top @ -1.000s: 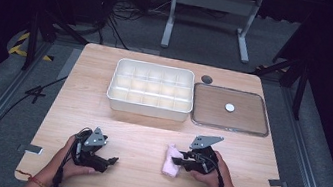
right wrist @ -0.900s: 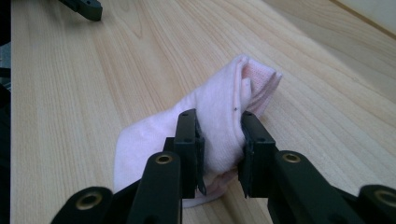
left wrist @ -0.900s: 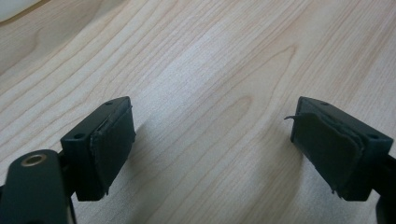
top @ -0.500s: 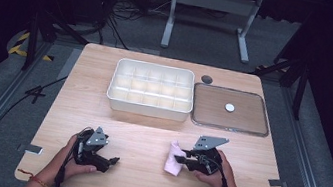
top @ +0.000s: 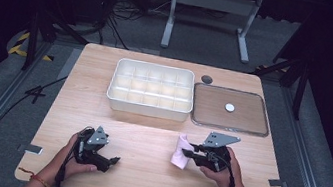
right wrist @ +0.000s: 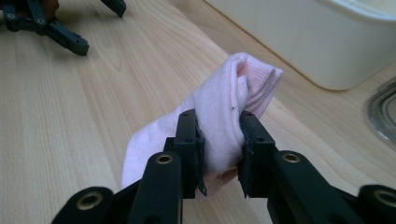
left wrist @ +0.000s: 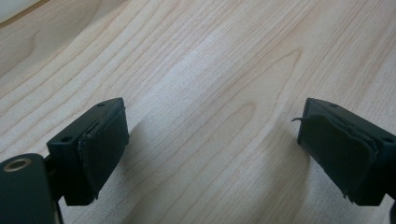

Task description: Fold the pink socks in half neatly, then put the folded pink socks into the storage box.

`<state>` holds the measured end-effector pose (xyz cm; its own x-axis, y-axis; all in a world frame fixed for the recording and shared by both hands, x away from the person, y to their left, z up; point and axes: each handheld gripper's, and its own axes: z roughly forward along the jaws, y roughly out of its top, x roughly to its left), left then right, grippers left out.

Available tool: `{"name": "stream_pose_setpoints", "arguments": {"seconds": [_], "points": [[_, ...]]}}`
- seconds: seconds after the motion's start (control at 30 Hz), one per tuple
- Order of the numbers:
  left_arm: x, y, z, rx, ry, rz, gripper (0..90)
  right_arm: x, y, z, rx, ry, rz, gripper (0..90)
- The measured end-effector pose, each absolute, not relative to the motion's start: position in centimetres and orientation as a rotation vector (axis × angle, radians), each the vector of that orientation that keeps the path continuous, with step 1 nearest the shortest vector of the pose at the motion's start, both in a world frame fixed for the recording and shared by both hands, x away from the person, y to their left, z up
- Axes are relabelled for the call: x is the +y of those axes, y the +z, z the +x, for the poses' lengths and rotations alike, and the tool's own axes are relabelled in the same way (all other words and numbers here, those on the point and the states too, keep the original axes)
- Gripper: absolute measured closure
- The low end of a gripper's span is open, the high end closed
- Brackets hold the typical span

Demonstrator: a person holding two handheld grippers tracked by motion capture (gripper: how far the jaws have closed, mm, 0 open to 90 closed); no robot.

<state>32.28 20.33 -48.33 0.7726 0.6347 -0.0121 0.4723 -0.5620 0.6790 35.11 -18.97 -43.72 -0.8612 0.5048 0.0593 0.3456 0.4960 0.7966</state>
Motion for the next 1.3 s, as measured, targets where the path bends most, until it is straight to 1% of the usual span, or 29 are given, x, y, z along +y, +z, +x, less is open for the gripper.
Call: {"name": "stream_pose_setpoints", "arguments": {"seconds": [0.5, 0.97, 1.3], "points": [[20.3, -48.4, 32.3, 0.824, 0.3, 2.271, 8.9, -21.3, -41.8, 35.5, 2.42, 1.333, 0.769, 72.5], [20.3, -48.3, 32.4, 0.816, 0.306, 2.276, 8.4, -22.1, -41.0, 35.4, 2.354, 1.356, 0.771, 72.5], [20.3, -48.3, 32.5, 0.814, 0.302, 2.276, 8.2, -22.8, -39.8, 35.5, 2.288, 1.383, 0.77, 72.5]]}}
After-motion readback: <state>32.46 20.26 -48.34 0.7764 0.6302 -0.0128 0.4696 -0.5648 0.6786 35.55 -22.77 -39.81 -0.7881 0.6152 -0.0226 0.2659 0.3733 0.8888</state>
